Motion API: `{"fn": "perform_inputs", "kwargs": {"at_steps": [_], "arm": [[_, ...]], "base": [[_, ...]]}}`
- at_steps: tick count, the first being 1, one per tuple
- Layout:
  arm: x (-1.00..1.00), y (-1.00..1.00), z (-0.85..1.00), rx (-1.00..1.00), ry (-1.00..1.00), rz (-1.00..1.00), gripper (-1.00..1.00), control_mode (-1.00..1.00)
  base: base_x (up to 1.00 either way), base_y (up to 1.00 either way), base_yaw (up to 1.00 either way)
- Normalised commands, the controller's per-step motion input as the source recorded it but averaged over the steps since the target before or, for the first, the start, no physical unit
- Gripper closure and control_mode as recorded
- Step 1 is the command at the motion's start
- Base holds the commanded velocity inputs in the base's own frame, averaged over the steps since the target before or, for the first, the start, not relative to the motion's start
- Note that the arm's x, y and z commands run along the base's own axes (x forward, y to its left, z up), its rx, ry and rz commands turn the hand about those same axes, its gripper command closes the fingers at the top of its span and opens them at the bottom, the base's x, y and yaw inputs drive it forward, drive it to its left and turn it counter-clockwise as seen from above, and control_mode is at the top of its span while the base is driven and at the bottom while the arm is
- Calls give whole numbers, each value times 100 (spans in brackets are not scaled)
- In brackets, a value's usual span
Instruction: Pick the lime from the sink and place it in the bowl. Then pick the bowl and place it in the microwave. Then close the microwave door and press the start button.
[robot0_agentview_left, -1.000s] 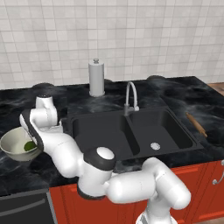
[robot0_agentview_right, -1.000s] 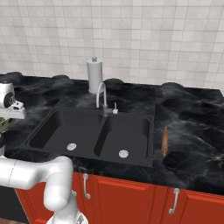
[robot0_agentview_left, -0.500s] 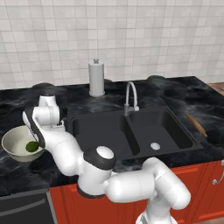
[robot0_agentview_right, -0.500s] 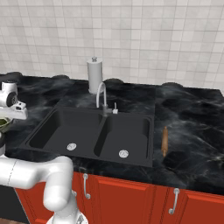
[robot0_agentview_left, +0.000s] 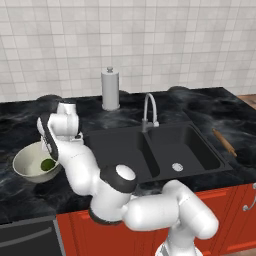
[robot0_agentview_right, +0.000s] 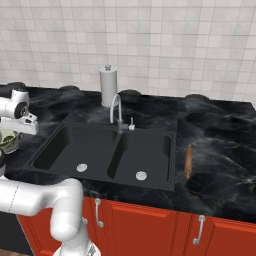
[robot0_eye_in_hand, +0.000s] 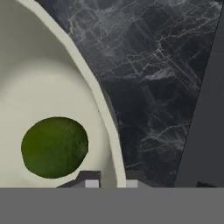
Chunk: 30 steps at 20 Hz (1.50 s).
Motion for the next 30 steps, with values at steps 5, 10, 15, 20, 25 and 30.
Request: {"fn": "perform_inputs", "kwargs": {"at_steps": [5, 10, 15, 20, 25, 30], "arm": [[-33, -62, 71, 5, 0, -19, 100, -100], [-40, -50, 57, 1, 0, -15, 100, -100], [-37, -19, 3, 0, 0, -7, 100, -100], [-48, -30, 27, 3, -14, -15, 100, -100], [-79, -47, 44, 6, -27, -22, 100, -100], [-76, -52, 69, 5, -26, -23, 100, -100]], "base": [[0, 0, 0], [0, 0, 0], [0, 0, 0], [0, 0, 0], [0, 0, 0], [0, 0, 0]]}}
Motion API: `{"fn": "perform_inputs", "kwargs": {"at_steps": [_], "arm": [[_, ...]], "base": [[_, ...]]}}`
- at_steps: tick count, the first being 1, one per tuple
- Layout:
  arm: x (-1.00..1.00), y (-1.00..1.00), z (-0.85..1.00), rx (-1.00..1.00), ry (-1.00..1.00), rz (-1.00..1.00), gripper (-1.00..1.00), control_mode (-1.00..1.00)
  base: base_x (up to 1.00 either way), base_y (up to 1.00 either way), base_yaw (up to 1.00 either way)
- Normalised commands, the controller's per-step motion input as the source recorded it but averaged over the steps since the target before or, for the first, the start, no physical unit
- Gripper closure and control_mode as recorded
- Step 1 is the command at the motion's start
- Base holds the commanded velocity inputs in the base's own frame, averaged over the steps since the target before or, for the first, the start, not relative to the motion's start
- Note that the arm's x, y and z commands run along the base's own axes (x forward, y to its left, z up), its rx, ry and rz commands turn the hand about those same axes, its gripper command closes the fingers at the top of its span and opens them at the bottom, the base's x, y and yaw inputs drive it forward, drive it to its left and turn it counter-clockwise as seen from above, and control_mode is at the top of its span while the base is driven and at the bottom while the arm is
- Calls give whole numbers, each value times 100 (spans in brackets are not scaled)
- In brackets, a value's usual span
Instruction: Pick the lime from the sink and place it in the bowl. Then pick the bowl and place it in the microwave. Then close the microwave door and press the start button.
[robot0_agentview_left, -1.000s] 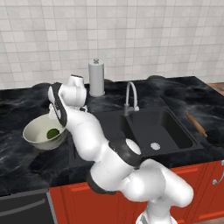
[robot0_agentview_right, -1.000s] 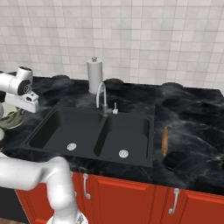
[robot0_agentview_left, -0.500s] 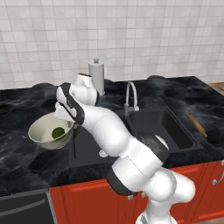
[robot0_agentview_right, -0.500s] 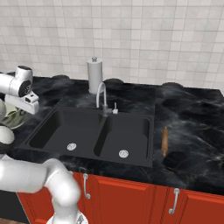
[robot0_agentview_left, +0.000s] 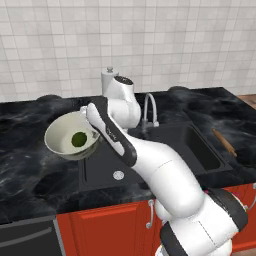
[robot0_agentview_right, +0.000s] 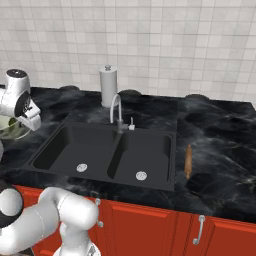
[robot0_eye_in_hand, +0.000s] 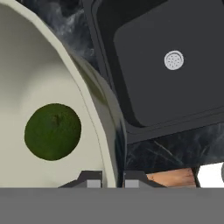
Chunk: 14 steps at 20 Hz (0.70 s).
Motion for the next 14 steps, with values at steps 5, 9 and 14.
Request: {"fn": "perform_inputs", "kwargs": {"at_steps": [5, 9, 14], "arm": [[-58, -48, 83, 1, -17, -22, 100, -100], [-45, -45, 95, 0, -8, -23, 100, -100], [-33, -39, 98, 0, 0, -22, 100, -100]], "base": [[0, 0, 0], [0, 0, 0], [0, 0, 0]]}}
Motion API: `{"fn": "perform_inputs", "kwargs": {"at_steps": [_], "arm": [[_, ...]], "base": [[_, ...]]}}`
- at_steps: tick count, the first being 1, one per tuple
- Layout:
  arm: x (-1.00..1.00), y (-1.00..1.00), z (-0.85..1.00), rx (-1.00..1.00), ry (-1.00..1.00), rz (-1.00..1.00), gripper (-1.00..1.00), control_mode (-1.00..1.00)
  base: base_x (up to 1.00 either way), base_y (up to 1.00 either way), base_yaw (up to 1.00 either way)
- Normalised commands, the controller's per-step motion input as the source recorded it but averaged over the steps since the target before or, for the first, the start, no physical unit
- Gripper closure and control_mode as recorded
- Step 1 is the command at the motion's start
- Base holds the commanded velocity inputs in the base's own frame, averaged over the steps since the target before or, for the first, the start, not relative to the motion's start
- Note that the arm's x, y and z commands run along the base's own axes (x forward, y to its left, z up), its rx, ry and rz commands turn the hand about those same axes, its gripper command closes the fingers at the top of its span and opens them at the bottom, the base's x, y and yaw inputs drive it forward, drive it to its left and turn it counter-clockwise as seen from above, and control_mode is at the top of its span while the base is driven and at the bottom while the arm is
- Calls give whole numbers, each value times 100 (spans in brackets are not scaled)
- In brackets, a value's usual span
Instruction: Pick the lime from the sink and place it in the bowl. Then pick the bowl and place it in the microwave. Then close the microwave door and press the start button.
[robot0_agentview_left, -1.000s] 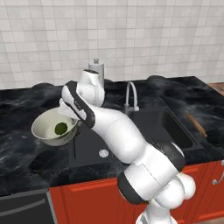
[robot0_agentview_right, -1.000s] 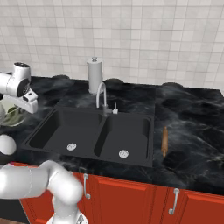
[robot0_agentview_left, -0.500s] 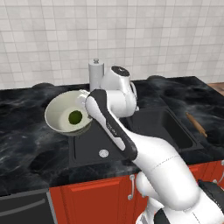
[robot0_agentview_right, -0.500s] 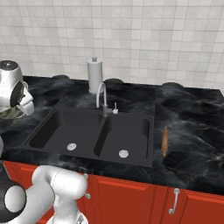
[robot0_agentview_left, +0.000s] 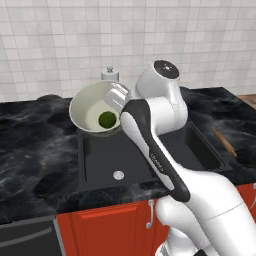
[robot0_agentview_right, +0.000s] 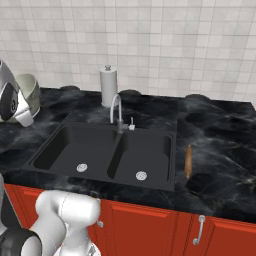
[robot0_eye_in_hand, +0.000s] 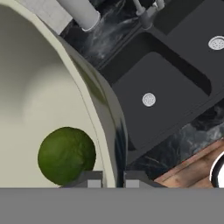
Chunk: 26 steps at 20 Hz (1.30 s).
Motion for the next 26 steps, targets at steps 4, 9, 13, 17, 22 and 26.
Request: {"fn": "perform_inputs", "kwargs": {"at_steps": [4, 9, 13, 17, 22, 26], "arm": [[-18, -53, 57, 0, 0, -29, 100, -100], [-8, -27, 6, 0, 0, -17, 100, -100], [0, 0, 0, -1, -1, 0, 100, -100], [-9, -13, 14, 2, -14, -12, 100, -100], [-13, -4, 8, 6, -7, -30, 100, -100], [-8, 0, 0, 10, 0, -34, 100, -100]], "base": [[0, 0, 0], [0, 0, 0], [0, 0, 0], [0, 0, 0], [0, 0, 0], [0, 0, 0]]}}
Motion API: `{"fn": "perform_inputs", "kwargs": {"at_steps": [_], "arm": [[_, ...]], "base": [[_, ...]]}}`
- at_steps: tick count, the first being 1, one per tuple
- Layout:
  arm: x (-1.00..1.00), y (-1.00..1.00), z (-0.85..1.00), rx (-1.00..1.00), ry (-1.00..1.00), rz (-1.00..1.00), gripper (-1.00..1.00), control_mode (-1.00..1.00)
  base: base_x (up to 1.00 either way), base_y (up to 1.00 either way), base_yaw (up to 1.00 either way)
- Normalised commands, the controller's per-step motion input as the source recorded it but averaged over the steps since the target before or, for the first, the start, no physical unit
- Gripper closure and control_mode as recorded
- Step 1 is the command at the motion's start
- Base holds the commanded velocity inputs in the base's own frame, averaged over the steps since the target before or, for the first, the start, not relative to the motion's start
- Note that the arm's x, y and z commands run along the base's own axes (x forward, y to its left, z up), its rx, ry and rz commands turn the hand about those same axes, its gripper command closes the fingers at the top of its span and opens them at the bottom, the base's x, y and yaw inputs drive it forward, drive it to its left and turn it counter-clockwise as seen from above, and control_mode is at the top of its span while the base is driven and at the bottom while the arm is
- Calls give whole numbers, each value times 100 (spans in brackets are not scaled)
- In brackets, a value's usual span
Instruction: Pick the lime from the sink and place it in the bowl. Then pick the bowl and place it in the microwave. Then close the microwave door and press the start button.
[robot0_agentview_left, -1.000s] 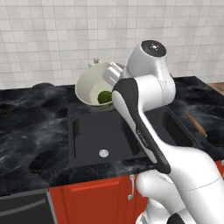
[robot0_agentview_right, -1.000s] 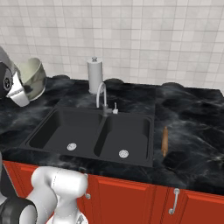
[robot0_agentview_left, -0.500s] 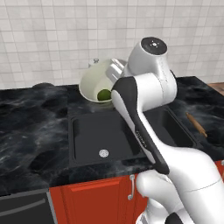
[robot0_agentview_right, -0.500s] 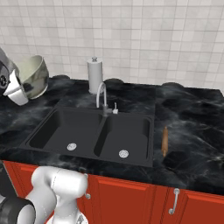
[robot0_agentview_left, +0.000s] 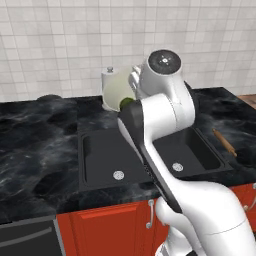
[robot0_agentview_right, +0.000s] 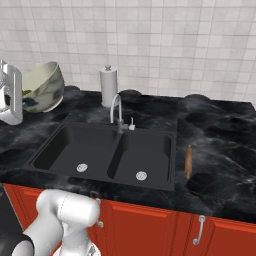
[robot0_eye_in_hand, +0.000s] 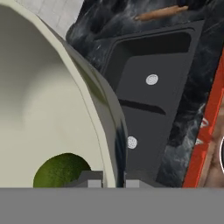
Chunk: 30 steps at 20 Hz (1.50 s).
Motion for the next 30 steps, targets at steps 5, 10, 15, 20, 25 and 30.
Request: {"fn": "perform_inputs", "kwargs": {"at_steps": [5, 10, 15, 20, 25, 30], "arm": [[-6, -8, 35, 9, 4, -23, 100, -100], [-9, -34, 13, 9, 5, -11, 100, -100], [0, -42, -23, 18, 2, -1, 100, -100], [0, -44, -11, 21, 5, 0, 100, -100], [0, -17, -7, 5, 2, 0, 100, -100], [0, 0, 0, 0, 0, 0, 100, 100]], "base": [[0, 0, 0], [0, 0, 0], [0, 0, 0], [0, 0, 0], [0, 0, 0], [0, 0, 0]]}}
